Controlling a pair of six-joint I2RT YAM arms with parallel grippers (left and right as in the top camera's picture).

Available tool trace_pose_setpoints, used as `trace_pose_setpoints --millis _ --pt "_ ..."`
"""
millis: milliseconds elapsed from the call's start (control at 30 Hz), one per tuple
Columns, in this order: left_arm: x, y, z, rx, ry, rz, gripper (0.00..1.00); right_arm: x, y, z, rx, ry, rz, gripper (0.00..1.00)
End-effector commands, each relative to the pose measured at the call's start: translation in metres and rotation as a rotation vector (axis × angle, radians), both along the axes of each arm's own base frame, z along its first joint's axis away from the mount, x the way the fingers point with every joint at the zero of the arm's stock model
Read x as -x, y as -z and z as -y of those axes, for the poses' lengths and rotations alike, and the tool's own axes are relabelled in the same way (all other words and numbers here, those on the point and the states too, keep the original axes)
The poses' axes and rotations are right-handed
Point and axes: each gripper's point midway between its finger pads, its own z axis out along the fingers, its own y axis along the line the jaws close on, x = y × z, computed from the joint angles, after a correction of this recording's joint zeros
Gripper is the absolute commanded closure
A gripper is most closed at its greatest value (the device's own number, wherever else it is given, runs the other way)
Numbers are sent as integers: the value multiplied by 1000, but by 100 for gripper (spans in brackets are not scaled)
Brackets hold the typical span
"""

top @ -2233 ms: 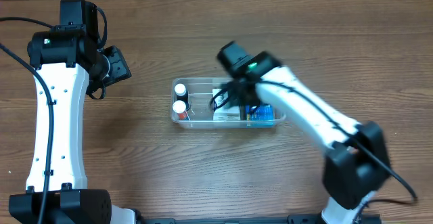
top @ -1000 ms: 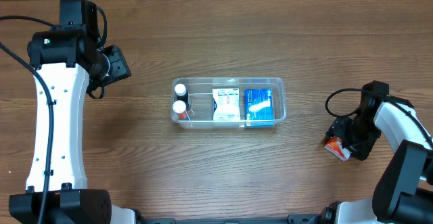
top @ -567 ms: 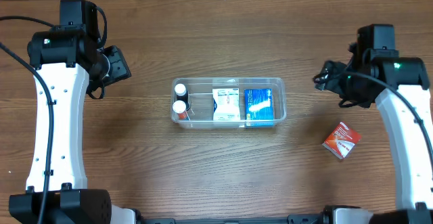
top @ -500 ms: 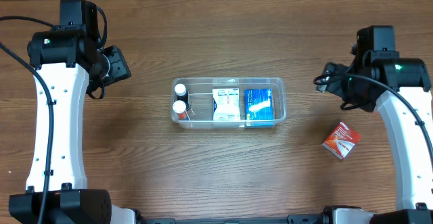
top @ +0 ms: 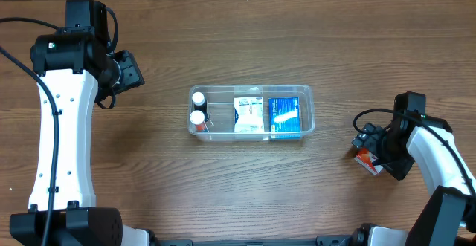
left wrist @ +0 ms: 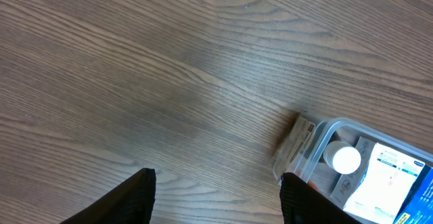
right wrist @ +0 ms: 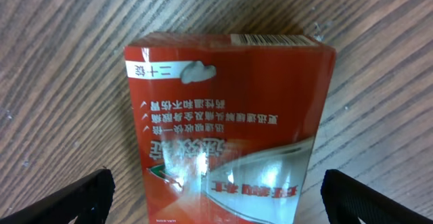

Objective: Pack container
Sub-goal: 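Move the right gripper to the red box and grasp it, then place the red box into the container beside the blue box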

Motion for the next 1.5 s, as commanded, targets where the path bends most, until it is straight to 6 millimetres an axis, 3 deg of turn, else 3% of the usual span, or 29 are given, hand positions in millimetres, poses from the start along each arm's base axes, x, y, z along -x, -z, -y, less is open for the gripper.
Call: trace_pose_setpoints --millis 0,200,300,400,567,700,767,800,867,900,933,1067,1133,1300,1467 --pt "0 -14 1 -3 17 41 39 -4 1 0 -6 -4 20 0" --pt "1 -13 1 -3 17 34 39 2 22 3 -1 -3 -59 1" --pt "1 -13 1 -2 16 35 39 2 23 3 -1 -3 -60 8" --pt "1 -13 1 -2 17 34 39 1 22 3 -1 -3 -58 24" --pt "1 -13 1 -2 17 35 39 -5 15 5 2 -3 -47 34" --pt "1 -13 1 -2 17 35 39 -36 -32 12 14 -8 -2 33" --pt "1 -13 1 -3 17 35 39 -61 -79 6 22 -43 58 31" --pt "1 -13 1 -3 17 35 39 -74 -104 -5 11 -95 108 31" --pt "1 -13 1 -2 16 35 39 -101 -165 -55 13 -291 250 31" --pt "1 -13 1 -2 16 35 39 -109 -189 -89 16 -415 321 32" --pt "1 -13 1 -2 16 35 39 -114 -203 -157 -8 -599 405 32" --pt "1 -13 1 -2 16 35 39 -112 -186 -214 -42 -734 395 31" --pt "1 -13 1 -2 17 34 39 -111 -164 -234 -51 -780 337 31" --pt "1 -13 1 -2 17 34 39 -109 -110 -241 -45 -786 166 33" --pt "1 -13 1 -2 17 35 39 -106 -89 -240 -39 -787 95 33"
